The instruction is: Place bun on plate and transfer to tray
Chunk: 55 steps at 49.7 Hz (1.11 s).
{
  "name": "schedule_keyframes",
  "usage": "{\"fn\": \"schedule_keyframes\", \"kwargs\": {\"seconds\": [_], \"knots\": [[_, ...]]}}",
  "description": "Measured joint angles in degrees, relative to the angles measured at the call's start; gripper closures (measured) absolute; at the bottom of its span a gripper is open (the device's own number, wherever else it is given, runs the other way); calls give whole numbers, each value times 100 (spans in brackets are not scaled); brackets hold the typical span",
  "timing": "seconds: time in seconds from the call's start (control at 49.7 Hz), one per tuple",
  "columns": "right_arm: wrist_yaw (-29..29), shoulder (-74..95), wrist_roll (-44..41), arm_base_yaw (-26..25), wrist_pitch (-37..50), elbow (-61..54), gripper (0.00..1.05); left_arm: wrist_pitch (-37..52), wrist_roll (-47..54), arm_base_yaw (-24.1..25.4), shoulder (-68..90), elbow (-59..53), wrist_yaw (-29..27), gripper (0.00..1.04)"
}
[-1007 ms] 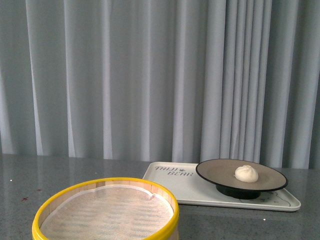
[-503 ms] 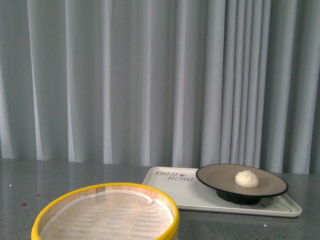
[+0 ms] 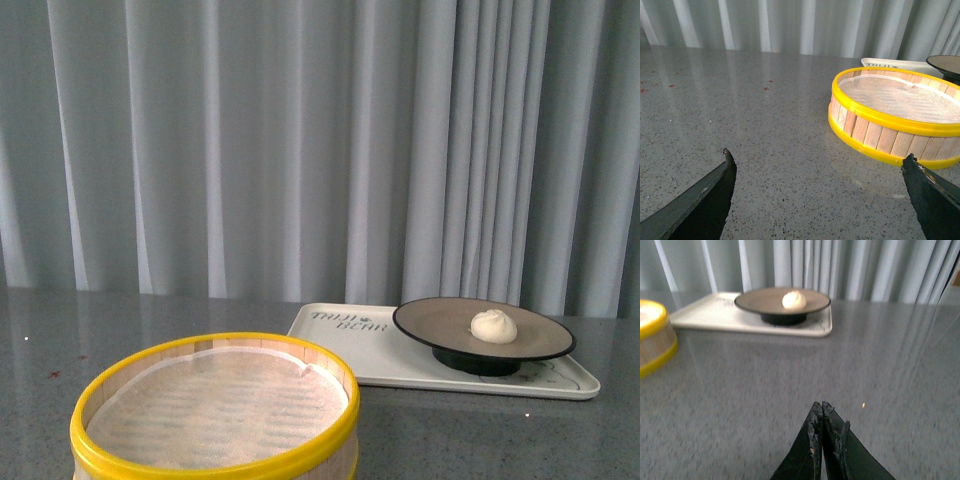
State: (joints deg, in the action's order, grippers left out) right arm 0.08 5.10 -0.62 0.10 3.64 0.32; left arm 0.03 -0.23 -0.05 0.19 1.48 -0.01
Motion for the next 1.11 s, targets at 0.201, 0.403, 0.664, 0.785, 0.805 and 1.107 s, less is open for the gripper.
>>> {"fn": "schedule_keyframes", "kwargs": {"seconds": [0.201, 0.403, 0.664, 0.785, 0.805, 1.107], "knots": [[-13, -485, 0, 0, -354, 0, 103, 0, -2, 0, -4, 0, 2, 7], [-15, -487, -2, 0, -356, 0, 92, 0, -2, 0, 0, 0, 0, 7], [-15, -487, -2, 0, -356, 0, 53, 0, -2, 0, 0, 0, 0, 7], [-15, -487, 0, 0, -356, 0, 36, 0, 0, 0, 0, 0, 0, 7], [-13, -487, 0, 0, -356, 0, 32, 0, 0, 0, 0, 0, 0, 7], [-15, -487, 2, 0, -356, 0, 9, 0, -2, 0, 0, 0, 0, 7]]}}
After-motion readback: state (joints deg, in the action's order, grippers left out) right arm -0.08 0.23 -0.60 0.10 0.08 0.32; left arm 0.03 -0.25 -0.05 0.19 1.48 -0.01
